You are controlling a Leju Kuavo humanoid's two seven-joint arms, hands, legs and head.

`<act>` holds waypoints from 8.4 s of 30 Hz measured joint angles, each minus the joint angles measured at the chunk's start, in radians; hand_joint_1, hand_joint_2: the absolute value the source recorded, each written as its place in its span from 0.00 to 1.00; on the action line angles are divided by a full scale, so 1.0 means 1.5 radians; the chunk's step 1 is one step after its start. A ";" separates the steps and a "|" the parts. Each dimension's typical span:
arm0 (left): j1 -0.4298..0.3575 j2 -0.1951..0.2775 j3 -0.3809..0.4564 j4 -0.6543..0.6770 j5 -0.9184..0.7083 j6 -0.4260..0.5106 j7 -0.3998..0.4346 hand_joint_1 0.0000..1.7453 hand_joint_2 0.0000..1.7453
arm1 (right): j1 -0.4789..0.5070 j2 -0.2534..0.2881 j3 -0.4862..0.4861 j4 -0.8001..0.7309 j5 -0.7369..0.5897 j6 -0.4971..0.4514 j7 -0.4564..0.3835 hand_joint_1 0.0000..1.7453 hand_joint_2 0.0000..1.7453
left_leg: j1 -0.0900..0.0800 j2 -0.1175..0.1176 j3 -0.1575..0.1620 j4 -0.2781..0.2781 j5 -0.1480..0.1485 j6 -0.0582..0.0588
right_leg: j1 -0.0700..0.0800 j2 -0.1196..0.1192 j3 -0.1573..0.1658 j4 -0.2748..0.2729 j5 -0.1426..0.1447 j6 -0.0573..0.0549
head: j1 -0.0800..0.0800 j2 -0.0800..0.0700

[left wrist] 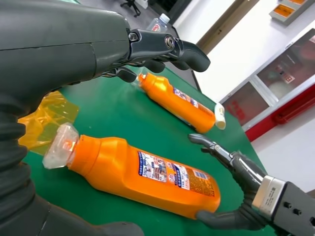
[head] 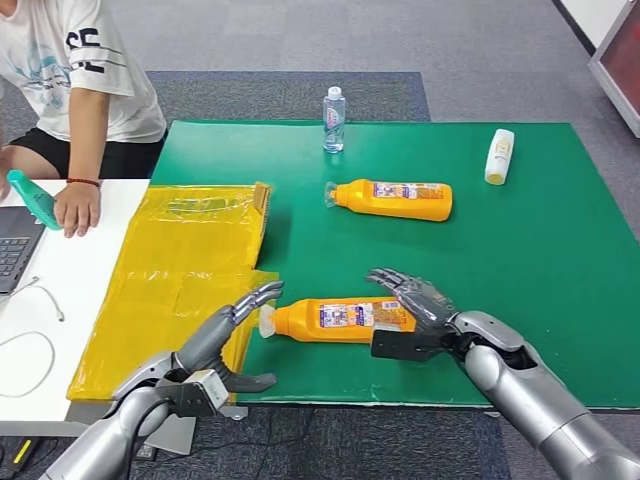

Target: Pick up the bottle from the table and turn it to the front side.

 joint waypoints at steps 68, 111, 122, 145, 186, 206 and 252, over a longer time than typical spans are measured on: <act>-0.024 -0.018 -0.012 0.045 0.014 -0.016 -0.011 0.00 1.00 | -0.094 0.076 0.121 0.117 0.047 0.052 0.042 0.00 1.00 | 0.000 0.000 0.000 0.000 0.001 0.000 | 0.000 0.000 0.000 0.000 0.000 0.000 | 0.000 0.000; -0.040 -0.008 -0.012 0.051 0.024 -0.016 -0.016 0.00 1.00 | -0.109 0.084 0.154 0.172 -0.060 0.002 0.020 1.00 1.00 | 0.000 0.000 0.000 0.000 0.001 0.001 | 0.000 0.000 0.000 0.000 0.000 0.000 | 0.000 0.000; 0.009 0.008 0.001 0.017 0.018 -0.016 -0.017 0.00 1.00 | 0.030 0.080 -0.103 0.148 -0.163 -0.064 -0.053 1.00 1.00 | 0.000 -0.001 0.000 0.000 0.000 0.001 | 0.000 -0.002 0.001 0.000 0.000 0.001 | 0.000 0.000; 0.019 0.022 0.043 0.050 0.095 -0.112 -0.037 0.00 1.00 | 0.190 0.102 -0.372 0.005 -0.390 0.204 -0.217 1.00 1.00 | 0.000 -0.001 -0.002 0.000 0.000 0.001 | 0.000 -0.001 -0.001 0.000 -0.001 0.001 | 0.000 0.000; -0.061 -0.045 0.075 0.089 0.268 -0.374 -0.059 0.00 1.00 | 0.152 0.140 -0.161 -0.074 -0.211 0.069 -0.179 1.00 1.00 | -0.001 -0.001 -0.002 0.000 0.000 0.001 | 0.000 -0.002 -0.001 0.000 -0.001 0.001 | 0.000 0.000; -0.077 -0.058 0.083 0.087 0.285 -0.394 -0.059 0.00 1.00 | 0.173 0.144 -0.172 -0.130 -0.393 0.174 -0.235 1.00 1.00 | -0.001 -0.001 -0.002 0.000 0.000 0.001 | 0.000 -0.002 -0.001 0.000 -0.001 0.001 | 0.000 0.000; -0.198 -0.083 0.032 0.315 0.356 -0.511 -0.058 0.00 1.00 | 0.143 0.179 -0.139 -0.094 -0.159 -0.059 -0.189 1.00 1.00 | -0.001 -0.001 -0.002 0.000 0.000 0.001 | 0.000 -0.002 -0.001 0.000 -0.001 0.001 | 0.000 0.000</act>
